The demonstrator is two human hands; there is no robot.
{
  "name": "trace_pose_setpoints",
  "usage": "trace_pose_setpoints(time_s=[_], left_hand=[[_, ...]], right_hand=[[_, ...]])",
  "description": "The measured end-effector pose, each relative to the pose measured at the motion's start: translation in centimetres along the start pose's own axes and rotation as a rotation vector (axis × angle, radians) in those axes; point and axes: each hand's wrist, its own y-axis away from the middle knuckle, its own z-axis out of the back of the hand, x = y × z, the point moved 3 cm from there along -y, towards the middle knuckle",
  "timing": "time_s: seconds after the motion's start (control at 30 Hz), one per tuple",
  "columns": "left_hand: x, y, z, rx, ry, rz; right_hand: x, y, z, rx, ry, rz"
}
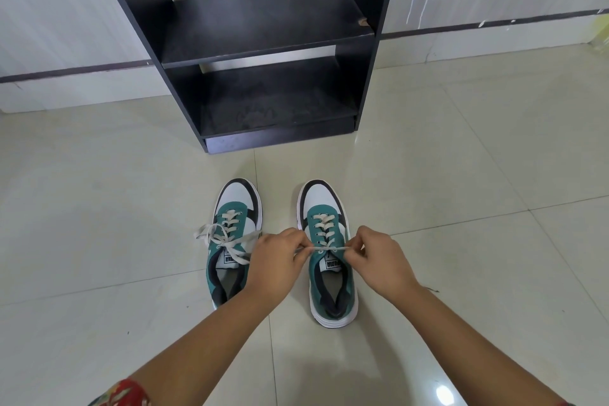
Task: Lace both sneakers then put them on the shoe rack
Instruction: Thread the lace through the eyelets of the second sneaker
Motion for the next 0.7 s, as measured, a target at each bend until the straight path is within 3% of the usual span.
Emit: trace_pose_setpoints(time_s=[0.5,0.7], left_hand=[[0.5,0.5,-0.2,0.017,0.056,0.035],[2.4,0.5,-0.5,0.239,0.333,0.236]], right_hand=[[-1.1,-0.1,-0.3,-0.005,-0.128,-0.098],[-1.3,0.0,0.3,0.104,0.05,-0.085]])
